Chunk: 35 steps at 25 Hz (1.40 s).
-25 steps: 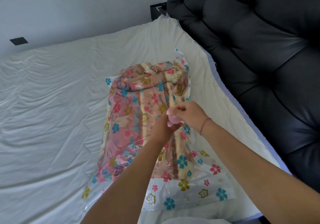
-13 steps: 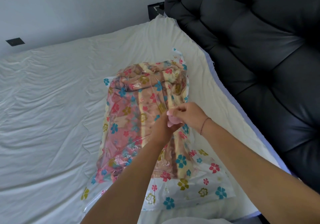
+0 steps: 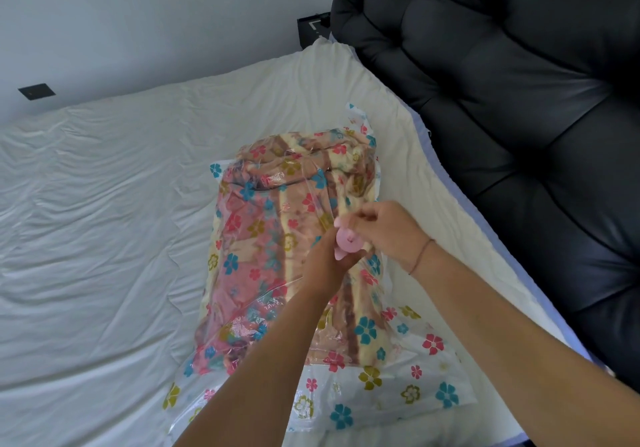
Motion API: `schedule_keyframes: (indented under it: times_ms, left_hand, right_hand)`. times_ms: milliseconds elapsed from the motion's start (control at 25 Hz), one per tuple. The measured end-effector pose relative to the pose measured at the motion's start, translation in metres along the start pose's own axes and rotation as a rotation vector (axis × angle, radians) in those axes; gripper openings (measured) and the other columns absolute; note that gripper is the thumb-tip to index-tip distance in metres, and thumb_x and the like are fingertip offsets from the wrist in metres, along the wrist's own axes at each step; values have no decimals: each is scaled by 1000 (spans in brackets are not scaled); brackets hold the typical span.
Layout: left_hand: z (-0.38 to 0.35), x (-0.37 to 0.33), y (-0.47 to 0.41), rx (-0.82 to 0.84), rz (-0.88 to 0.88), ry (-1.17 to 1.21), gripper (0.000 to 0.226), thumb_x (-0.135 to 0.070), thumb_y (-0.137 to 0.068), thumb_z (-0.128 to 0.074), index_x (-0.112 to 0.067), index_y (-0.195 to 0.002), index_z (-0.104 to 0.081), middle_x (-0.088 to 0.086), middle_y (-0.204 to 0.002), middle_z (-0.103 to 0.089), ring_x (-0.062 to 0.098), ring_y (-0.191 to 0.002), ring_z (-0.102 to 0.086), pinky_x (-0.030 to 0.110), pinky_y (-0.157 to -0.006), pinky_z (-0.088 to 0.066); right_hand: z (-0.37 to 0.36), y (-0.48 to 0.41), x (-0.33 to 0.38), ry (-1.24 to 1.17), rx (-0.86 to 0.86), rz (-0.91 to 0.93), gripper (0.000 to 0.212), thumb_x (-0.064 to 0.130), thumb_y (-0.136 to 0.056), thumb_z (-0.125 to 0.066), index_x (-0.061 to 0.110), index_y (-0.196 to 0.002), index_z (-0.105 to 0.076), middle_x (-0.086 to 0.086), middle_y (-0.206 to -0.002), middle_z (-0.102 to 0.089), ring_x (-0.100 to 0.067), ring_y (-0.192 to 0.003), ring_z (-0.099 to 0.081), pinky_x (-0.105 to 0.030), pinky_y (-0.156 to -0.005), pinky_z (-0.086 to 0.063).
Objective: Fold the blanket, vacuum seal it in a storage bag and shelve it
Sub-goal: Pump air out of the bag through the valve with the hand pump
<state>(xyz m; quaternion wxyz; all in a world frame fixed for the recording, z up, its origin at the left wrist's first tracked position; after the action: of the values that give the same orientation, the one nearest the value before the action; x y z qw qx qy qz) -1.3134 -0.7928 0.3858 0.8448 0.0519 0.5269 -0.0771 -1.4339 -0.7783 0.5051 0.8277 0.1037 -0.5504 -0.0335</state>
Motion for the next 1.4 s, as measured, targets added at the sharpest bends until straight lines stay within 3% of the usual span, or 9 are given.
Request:
schedule_keyframes:
  times_ms: [160,280,400,600,760,840,1080,1320,1400]
  left_hand:
    - [4,3,-6,16,56,19,45,-24,-80,-75,-19,-121,-56,-2,-108,-66,20,-101,-60,33,-88,-47]
    - [2,-1,-5,19,46,33,40,-24,-79,-76,-18,-115,-58,-4,-104,-66,17,-95,-61,28,-84,-48]
    - [1,0,-1,22,-16,-21,37,-25,-79,-75,-15,-112,-62,-10,-98,-65,11,-87,-60,12,-72,-45]
    - [7,10,-5,-5,52,4,36,-30,-79,-75,-27,-111,-58,-5,-103,-67,15,-95,-62,33,-86,-49]
    - [3,8,-3,3,46,6,35,-27,-79,-74,-22,-110,-59,-5,-102,-67,15,-93,-62,33,-83,-50]
    - [-1,8,-1,17,9,6,36,-27,-79,-73,-20,-112,-60,-9,-101,-67,10,-91,-62,27,-79,-49]
    - [2,7,-4,15,62,52,42,-25,-79,-75,-28,-115,-55,-5,-106,-65,15,-99,-60,29,-87,-46]
    - [-5,4,0,22,18,33,34,-25,-78,-75,-25,-108,-58,-11,-98,-66,11,-90,-62,25,-77,-49]
    - [-2,3,-1,7,26,54,33,-28,-77,-74,-27,-105,-57,-9,-99,-66,12,-91,-62,27,-79,-50]
  right_hand:
    - [32,12,60,-259,-4,251,22,18,-88,-66,-3,-91,-73,3,-49,-57,1,-44,-46,-8,-55,-42]
    - [15,2,26,-192,0,129,25,24,-85,-70,-1,-87,-74,-12,-61,-62,-8,-58,-54,-17,-62,-47]
    - [-6,-4,-11,-49,57,-83,26,33,-81,-74,7,-84,-73,9,-52,-59,-10,-57,-52,-18,-57,-44]
    - [26,7,55,-229,140,180,33,23,-85,-68,-8,-97,-68,-9,-52,-43,-15,-43,-30,-18,-42,-29]
    - [8,-3,16,-156,90,63,30,26,-84,-71,-3,-93,-71,-14,-55,-51,-12,-40,-37,-20,-46,-34]
    - [-7,-4,-11,-56,74,-56,32,33,-82,-73,2,-90,-72,2,-43,-51,-4,-37,-40,-22,-57,-41]
    - [37,5,54,-309,107,181,25,14,-90,-61,-7,-102,-69,11,-41,-44,-2,-34,-36,-8,-41,-30]
    - [-8,-3,-21,-125,27,-65,25,32,-81,-74,8,-88,-75,-2,-70,-65,-10,-72,-62,-21,-66,-49]
    - [0,-1,-2,-174,13,-9,29,29,-83,-72,0,-90,-74,-5,-65,-61,0,-56,-55,-11,-57,-45]
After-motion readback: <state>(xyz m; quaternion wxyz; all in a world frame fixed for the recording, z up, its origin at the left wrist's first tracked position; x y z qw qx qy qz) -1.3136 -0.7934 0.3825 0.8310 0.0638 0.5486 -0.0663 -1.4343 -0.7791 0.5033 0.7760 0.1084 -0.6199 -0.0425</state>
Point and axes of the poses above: each hand's wrist, its own y-axis away from the middle knuckle, its own z-axis out of the back of the hand, x = y × z, the point moved 2 cm from there along -y, towards the middle knuckle
